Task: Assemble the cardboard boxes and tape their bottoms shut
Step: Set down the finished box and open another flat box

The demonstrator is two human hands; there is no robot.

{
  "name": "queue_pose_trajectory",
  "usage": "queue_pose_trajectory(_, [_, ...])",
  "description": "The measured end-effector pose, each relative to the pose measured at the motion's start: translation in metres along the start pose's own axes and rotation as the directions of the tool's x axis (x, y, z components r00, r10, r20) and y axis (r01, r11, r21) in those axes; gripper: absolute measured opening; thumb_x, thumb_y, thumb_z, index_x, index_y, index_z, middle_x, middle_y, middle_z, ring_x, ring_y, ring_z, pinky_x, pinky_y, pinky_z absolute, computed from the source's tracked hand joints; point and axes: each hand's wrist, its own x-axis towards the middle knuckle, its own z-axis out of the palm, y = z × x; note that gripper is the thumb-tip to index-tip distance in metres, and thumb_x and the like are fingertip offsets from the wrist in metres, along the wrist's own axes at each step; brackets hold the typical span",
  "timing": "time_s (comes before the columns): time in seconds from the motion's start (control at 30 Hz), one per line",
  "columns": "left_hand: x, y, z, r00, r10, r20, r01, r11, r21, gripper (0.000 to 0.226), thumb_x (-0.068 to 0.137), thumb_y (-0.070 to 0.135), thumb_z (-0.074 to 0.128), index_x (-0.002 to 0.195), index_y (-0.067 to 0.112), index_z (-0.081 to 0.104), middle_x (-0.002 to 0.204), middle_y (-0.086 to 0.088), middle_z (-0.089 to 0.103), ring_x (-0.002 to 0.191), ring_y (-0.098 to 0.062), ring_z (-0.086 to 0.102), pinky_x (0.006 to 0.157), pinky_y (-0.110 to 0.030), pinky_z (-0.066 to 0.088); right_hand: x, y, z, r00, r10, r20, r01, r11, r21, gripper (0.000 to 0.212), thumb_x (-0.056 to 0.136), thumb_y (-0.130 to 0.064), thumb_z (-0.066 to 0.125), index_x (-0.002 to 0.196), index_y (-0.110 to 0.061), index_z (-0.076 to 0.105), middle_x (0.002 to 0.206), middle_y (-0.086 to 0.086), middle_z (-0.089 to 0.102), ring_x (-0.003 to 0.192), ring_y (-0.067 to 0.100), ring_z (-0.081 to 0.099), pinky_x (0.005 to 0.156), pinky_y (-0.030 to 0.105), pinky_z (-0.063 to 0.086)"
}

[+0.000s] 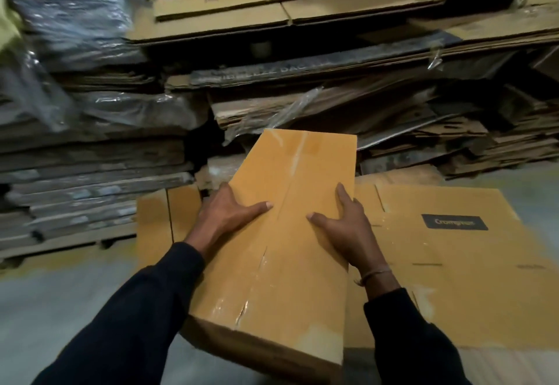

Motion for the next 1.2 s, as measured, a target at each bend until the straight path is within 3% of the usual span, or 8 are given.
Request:
queue_pose_trajectory(0.37, [-0.023, -0.154, -0.062, 0.981, -0.139, -0.133, 0.136, 0.99, -0.028, 0.115, 0.056, 0.093, 0.074, 0.138, 0.018, 0.045, 0.128, -0.007, 0.059, 0.108, -0.029, 0.063, 0.087, -0.046, 0.059, -0.013, -0.029, 0.164, 0.96, -0.02, 0.279, 0.034, 0.998, -0.047, 0.11, 0.088, -0.054, 0.079, 0.169, -0.04, 0.007, 0.171, 0.003, 0.014, 0.151, 0.034, 0.033, 0.12, 0.053, 0.037])
queue_pose_trajectory(0.5, [-0.027, -0.216, -0.067, 0.965, -0.237, -0.117, 0.23, 0.971, -0.066, 0.12, 0.062, 0.085, 0.077, 0.148, 0.014, 0.036, 0.139, -0.012, 0.054, 0.12, -0.035, 0.061, 0.097, -0.051, 0.058, -0.005, -0.018, 0.225, 0.922, 0.012, 0.387, 0.013, 0.998, -0.063, 0.127, 0.066, -0.075, 0.078, 0.167, -0.045, 0.006, 0.174, -0.001, 0.014, 0.154, 0.032, 0.031, 0.123, 0.057, 0.036])
queue_pose_trajectory(0.73, [-0.017, -0.306, -0.07, 0.935, -0.341, -0.098, 0.328, 0.936, -0.128, 0.101, 0.075, 0.068, 0.081, 0.147, 0.012, 0.036, 0.138, -0.014, 0.054, 0.119, -0.036, 0.059, 0.096, -0.05, 0.056, 0.034, 0.003, 0.322, 0.836, 0.076, 0.543, -0.041, 0.996, -0.077, 0.134, 0.058, -0.076, 0.086, 0.165, -0.051, 0.01, 0.175, -0.005, 0.014, 0.155, 0.03, 0.031, 0.123, 0.059, 0.035])
queue_pose_trajectory(0.9, [0.017, -0.345, -0.08, 0.934, -0.332, -0.131, 0.31, 0.936, -0.168, 0.099, 0.079, 0.063, 0.081, 0.149, 0.011, 0.034, 0.14, -0.015, 0.053, 0.12, -0.035, 0.058, 0.095, -0.048, 0.057, 0.07, -0.023, 0.367, 0.83, 0.058, 0.555, 0.004, 0.994, -0.11, 0.131, 0.061, -0.068, 0.087, 0.166, -0.049, 0.011, 0.175, -0.003, 0.012, 0.155, 0.031, 0.03, 0.124, 0.059, 0.035])
queue_pose_trajectory(1.03, [0.052, -0.371, -0.087, 0.944, -0.306, -0.122, 0.269, 0.929, -0.254, 0.103, 0.075, 0.064, 0.083, 0.153, 0.019, 0.032, 0.145, -0.01, 0.052, 0.125, -0.032, 0.057, 0.099, -0.051, 0.056, 0.106, -0.041, 0.394, 0.851, 0.035, 0.524, 0.06, 0.985, -0.164, 0.113, 0.084, -0.049, 0.085, 0.168, -0.044, 0.01, 0.177, 0.0, 0.006, 0.158, 0.034, 0.023, 0.126, 0.06, 0.031])
queue_pose_trajectory(1.1, [0.071, -0.385, -0.086, 0.957, -0.291, -0.017, 0.277, 0.925, -0.259, 0.12, 0.07, 0.068, 0.084, 0.161, 0.025, 0.019, 0.16, -0.007, 0.04, 0.14, -0.032, 0.048, 0.11, -0.055, 0.049, 0.123, -0.04, 0.408, 0.851, 0.04, 0.524, 0.087, 0.972, -0.217, 0.105, 0.09, -0.048, 0.08, 0.168, -0.042, 0.011, 0.177, 0.002, 0.006, 0.159, 0.036, 0.023, 0.127, 0.056, 0.03])
queue_pose_trajectory(1.2, [0.086, -0.401, -0.069, 0.955, -0.238, 0.176, 0.26, 0.959, -0.116, 0.135, 0.078, 0.062, 0.084, 0.167, 0.025, -0.012, 0.176, -0.004, -0.014, 0.161, -0.033, 0.014, 0.127, -0.053, 0.027, 0.13, -0.027, 0.428, 0.825, 0.081, 0.559, 0.142, 0.928, -0.344, 0.096, 0.097, -0.04, 0.074, 0.17, -0.035, 0.011, 0.177, 0.006, -0.01, 0.162, 0.037, 0.01, 0.129, 0.051, 0.022])
